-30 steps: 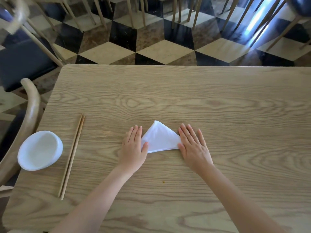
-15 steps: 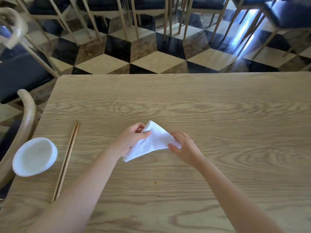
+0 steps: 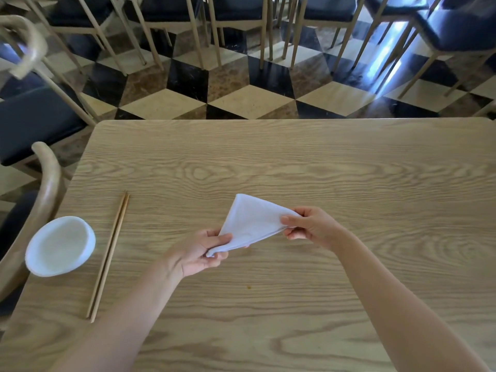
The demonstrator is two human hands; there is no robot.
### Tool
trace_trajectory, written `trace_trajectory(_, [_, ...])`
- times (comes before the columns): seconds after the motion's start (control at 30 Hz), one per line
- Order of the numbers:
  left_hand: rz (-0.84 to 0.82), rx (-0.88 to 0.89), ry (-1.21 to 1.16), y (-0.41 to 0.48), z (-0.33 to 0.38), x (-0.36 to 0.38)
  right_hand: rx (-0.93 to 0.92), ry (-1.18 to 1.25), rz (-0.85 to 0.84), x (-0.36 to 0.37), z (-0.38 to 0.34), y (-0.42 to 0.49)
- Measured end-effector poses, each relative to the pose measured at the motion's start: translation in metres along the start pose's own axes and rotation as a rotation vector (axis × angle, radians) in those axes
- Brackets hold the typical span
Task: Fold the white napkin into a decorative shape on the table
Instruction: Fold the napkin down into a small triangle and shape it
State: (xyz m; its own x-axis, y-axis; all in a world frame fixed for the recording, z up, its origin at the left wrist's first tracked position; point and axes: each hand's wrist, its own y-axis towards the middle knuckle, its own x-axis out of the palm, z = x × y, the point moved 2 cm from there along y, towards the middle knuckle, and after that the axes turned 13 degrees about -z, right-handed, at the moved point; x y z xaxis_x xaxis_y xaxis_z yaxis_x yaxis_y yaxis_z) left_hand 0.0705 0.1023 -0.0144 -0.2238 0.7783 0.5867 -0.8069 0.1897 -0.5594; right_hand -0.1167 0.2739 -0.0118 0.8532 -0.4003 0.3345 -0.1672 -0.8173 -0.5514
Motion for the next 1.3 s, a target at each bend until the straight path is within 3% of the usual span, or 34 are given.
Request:
trace_trajectory(0.37, [0.168,-0.006,0.045,-0.015,0.019,-0.017,0.074,-0.006,0.066,-0.006,-0.011,-0.011])
trace_trajectory(0.57, [0.318,0.187,0.041,-0.019,0.021,-0.016,-0.072,-0.001,0.149,0.006,-0.021,-0.018])
trace_trajectory(0.7, [0.408,0.406,-0.284,-0.030,0.019,-0.019,-0.223,-0.003,0.211,0.019,-0.032,-0.033])
trace_trajectory(0.8, [0.549,0.309,-0.240,-0.035,-0.002,0.010,-0.304,-0.063,0.236,0.035,-0.042,-0.043])
trace_trajectory(0.87, [0.603,0.285,-0.161,-0.032,-0.015,0.047,-0.372,-0.184,0.290,0.050,-0.044,-0.046])
trace_trajectory(1.07, [0.469,0.340,-0.120,-0.024,0.018,0.108,-0.599,-0.928,0.382,0.099,-0.015,-0.054])
trace_trajectory(1.17, [0.668,0.361,-0.133,-0.021,0.020,0.104,-0.656,-1.156,0.228,0.117,0.003,-0.056])
trace_trajectory(1.3, [0.886,0.456,0.052,-0.030,0.012,0.089,-0.490,-1.255,-0.060,0.119,0.005,-0.056])
